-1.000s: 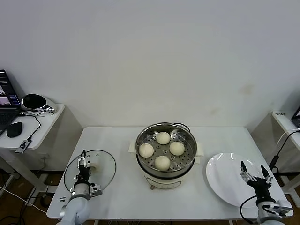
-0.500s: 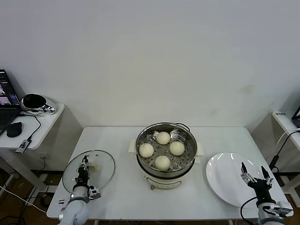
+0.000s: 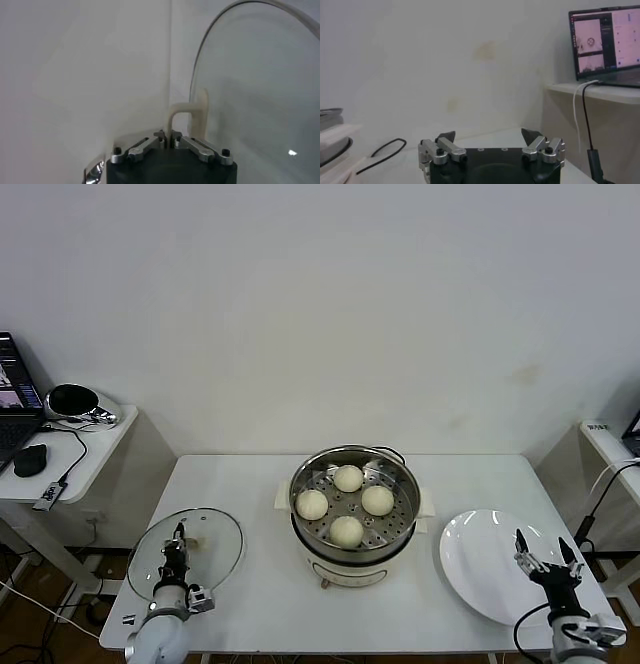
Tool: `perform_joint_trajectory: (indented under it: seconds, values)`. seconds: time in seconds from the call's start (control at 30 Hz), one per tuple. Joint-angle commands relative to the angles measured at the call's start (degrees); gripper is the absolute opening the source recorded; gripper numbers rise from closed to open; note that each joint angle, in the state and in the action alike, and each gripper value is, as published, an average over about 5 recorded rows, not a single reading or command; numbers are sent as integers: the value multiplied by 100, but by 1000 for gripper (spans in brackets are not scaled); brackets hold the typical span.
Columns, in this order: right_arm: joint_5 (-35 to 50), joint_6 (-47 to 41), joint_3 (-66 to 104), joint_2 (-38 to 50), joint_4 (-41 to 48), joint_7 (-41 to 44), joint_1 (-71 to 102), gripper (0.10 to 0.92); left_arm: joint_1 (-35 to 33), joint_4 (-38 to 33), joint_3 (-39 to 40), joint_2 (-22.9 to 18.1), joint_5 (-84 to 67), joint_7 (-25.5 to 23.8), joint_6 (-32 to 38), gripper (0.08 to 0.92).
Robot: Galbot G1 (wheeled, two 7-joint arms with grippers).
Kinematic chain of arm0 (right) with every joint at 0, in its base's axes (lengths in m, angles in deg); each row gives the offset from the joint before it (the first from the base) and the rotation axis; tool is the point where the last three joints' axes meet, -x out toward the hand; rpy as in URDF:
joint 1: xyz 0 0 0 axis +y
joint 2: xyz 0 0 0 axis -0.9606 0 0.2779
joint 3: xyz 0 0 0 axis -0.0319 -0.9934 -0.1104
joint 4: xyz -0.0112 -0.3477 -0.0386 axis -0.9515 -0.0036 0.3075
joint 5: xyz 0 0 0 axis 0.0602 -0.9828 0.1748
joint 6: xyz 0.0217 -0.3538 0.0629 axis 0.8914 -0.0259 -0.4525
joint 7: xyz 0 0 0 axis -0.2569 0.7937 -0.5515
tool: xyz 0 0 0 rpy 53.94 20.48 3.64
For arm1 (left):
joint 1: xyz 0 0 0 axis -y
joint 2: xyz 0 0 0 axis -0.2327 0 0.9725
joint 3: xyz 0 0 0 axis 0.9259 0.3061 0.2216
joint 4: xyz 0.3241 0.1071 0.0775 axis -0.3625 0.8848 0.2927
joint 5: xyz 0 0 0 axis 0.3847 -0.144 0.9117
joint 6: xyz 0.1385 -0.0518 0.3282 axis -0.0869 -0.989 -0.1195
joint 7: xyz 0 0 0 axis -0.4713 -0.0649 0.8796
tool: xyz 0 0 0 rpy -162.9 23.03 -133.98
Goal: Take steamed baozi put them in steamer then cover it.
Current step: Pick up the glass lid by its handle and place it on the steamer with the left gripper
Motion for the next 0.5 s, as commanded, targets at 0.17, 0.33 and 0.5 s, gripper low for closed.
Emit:
perform_joint_trajectory:
  seconds: [0.17, 0.33, 0.5]
  values:
    - [54, -96, 35, 21, -151, -7, -24, 823, -328, -2304, 525, 57, 433, -422, -2370, 133]
    - [-103, -159, 15, 31, -174, -30, -20, 823, -260, -2828, 363, -543, 1259, -1161, -2668, 133]
    - [-242, -219, -36, 39, -155, -44, -6, 823, -93, -3039, 249, -1161, 1838, -1575, -2661, 133]
